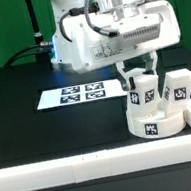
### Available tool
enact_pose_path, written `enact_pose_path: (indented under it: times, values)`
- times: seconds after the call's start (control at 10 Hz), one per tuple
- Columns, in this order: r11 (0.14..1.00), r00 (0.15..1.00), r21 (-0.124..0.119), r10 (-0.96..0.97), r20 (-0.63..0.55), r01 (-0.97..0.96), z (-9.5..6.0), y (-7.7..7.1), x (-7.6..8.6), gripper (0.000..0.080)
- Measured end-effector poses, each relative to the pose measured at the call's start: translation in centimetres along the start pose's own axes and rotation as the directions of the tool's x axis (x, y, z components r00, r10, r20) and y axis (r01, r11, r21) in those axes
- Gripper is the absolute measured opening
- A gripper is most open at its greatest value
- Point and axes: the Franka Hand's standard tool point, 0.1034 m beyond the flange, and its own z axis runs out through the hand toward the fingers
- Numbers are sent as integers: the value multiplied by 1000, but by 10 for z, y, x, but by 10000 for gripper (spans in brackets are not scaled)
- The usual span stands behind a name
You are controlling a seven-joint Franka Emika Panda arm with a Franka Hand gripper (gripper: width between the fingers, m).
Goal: Assemble stool
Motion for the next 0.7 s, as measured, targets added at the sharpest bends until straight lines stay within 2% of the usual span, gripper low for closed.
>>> enact_pose_path:
  times: [0.2,0.3,0.5,0.6,0.7]
  values:
    - [996,997,49,68,30,-70,-1,1,1,337]
    - [990,992,79,113,53,-117,-2,-4,6,337]
    - [985,989,101,135,53,-140,-1,-13,15,337]
    - [991,997,110,70,41,-74,0,-17,19,551]
    - [992,999,118,-41,31,37,-5,-26,21,619]
